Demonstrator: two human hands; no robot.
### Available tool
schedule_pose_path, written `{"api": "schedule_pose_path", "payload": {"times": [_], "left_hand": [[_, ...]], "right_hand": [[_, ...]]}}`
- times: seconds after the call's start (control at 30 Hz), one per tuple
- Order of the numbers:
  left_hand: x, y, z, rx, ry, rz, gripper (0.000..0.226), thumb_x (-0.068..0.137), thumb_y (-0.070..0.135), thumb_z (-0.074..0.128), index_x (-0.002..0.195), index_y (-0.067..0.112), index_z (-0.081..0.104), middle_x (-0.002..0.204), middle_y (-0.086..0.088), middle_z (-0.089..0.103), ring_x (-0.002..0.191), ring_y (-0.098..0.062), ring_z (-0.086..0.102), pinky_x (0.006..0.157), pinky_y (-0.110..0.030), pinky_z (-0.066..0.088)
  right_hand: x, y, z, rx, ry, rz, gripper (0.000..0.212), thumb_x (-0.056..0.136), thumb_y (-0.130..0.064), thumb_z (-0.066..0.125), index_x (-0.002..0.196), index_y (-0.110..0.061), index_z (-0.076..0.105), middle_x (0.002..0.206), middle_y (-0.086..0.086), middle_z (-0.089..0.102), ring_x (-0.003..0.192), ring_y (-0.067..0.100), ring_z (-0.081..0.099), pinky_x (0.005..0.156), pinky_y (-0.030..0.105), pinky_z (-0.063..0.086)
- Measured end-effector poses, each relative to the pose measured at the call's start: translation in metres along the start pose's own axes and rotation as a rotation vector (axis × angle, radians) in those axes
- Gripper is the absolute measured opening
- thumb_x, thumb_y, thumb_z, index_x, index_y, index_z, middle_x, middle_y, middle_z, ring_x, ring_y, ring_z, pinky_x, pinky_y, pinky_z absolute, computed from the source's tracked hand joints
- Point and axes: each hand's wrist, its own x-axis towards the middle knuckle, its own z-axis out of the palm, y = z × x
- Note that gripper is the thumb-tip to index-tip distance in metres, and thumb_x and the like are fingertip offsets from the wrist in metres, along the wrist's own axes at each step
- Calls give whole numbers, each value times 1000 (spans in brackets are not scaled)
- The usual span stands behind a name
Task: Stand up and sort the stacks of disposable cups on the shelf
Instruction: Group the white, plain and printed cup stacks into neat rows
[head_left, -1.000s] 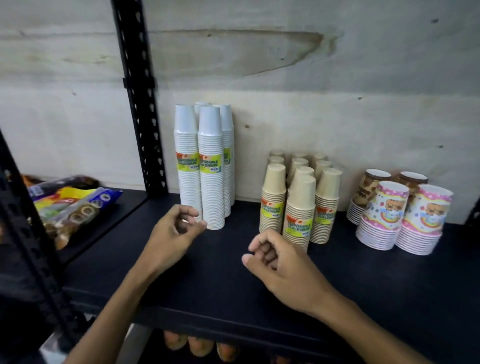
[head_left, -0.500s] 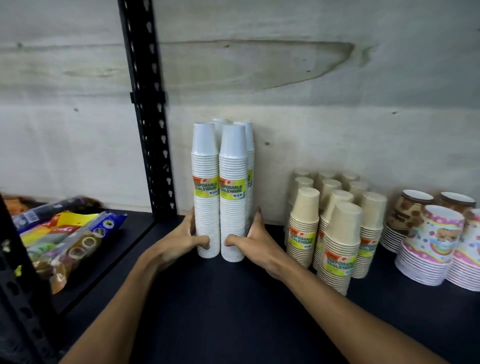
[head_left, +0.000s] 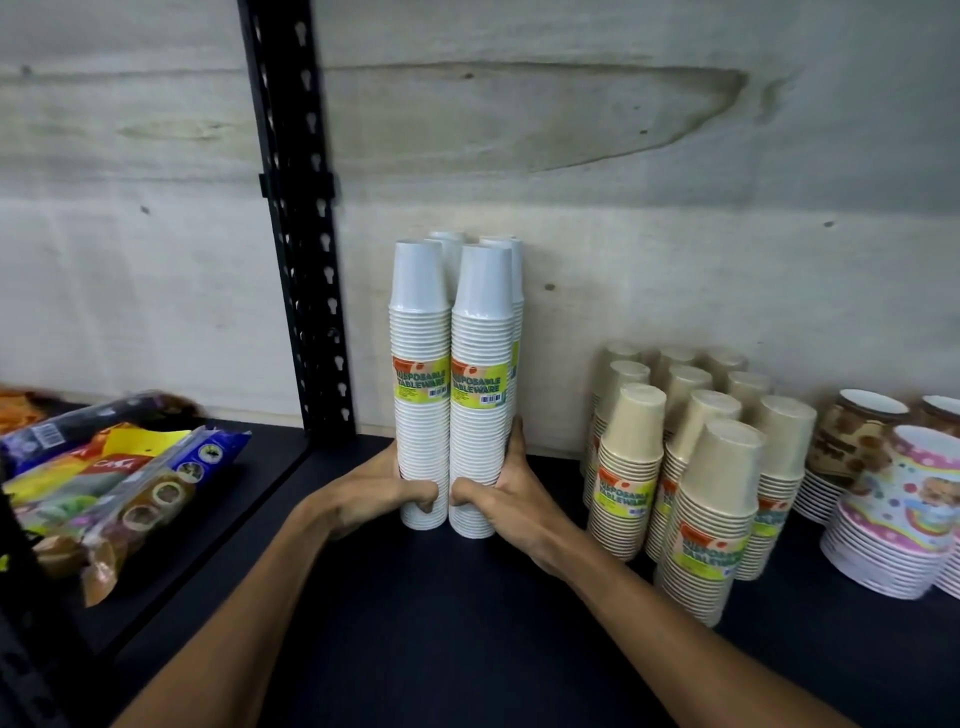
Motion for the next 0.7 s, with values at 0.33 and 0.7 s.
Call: {"api": "schedule_pose_path", "payload": {"times": [0.33, 0.7], "left_hand": [[8, -7, -2, 39, 6, -16, 55, 74, -17, 55, 113, 22, 53, 95, 19, 73, 89, 5, 66, 75, -15, 51], [11, -16, -8, -50, -6, -36, 111, 48, 17, 69, 149, 25, 22, 139, -1, 52, 127, -18, 52, 106, -35, 45]], "right_hand": [[1, 4, -1, 5, -11, -30, 108, 61, -24, 72, 151, -32, 12, 136, -13, 50, 124, 2, 53, 106, 35, 48], [0, 8, 0, 4, -9, -61, 106, 65, -22, 71, 152, -35, 11, 140, -13, 51, 127, 4, 51, 109, 37, 45]]}}
